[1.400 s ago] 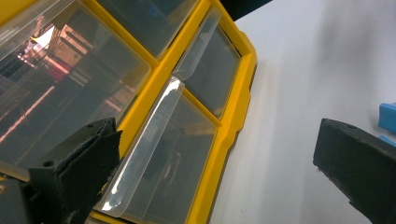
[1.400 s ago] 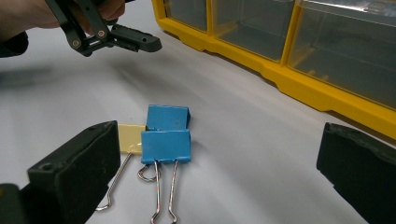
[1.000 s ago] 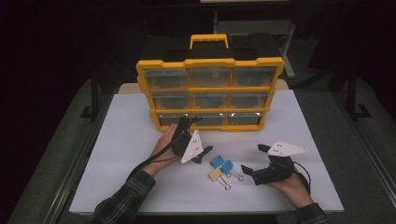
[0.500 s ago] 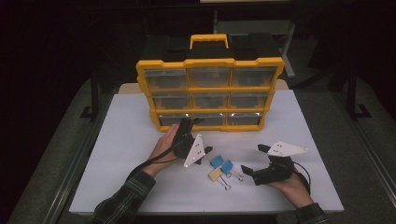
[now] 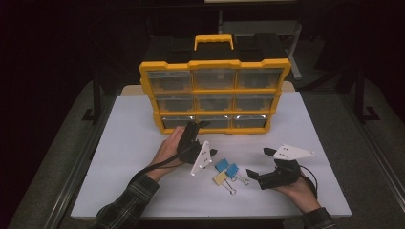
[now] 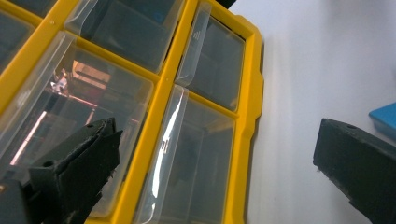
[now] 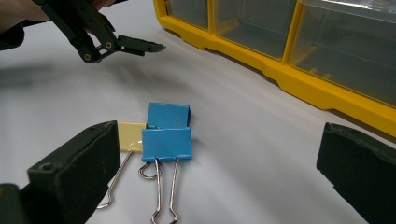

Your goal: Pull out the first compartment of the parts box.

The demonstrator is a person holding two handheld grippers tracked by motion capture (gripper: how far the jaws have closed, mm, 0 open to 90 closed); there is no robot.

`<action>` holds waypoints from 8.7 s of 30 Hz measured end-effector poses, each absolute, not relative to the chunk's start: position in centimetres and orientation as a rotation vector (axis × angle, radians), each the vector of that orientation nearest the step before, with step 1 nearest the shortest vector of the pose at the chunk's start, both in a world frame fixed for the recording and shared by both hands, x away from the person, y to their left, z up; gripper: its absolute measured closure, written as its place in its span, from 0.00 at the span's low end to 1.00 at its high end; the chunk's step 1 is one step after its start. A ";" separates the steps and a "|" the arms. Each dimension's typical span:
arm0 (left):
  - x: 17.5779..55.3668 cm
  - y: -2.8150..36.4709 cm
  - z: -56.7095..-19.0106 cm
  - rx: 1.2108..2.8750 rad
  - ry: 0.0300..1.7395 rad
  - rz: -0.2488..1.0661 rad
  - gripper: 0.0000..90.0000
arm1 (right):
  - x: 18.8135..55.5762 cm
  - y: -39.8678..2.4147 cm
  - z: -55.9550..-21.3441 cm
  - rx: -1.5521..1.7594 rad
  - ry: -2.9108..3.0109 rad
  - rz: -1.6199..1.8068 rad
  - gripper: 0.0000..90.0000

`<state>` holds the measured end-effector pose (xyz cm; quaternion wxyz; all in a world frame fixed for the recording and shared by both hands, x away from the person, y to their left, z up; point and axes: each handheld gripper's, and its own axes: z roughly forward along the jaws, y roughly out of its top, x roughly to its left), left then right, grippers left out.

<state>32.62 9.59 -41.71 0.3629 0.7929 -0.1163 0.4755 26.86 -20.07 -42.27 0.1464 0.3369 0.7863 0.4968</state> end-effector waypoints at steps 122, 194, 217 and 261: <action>32.6 14.2 -36.0 1.961 -0.480 1.689 0.00 | 26.9 -20.2 -42.3 0.972 2.261 1.436 0.00; 35.8 17.5 -27.9 1.928 -0.383 1.917 0.05 | 26.8 -20.4 -42.2 0.972 2.252 1.439 0.00; 35.8 17.6 -27.3 1.937 -0.322 1.925 0.37 | 26.8 -20.4 -42.2 0.971 2.251 1.443 0.00; 35.7 17.3 -26.9 1.953 -0.314 1.974 0.85 | 26.8 -20.5 -42.2 0.971 2.251 1.443 0.00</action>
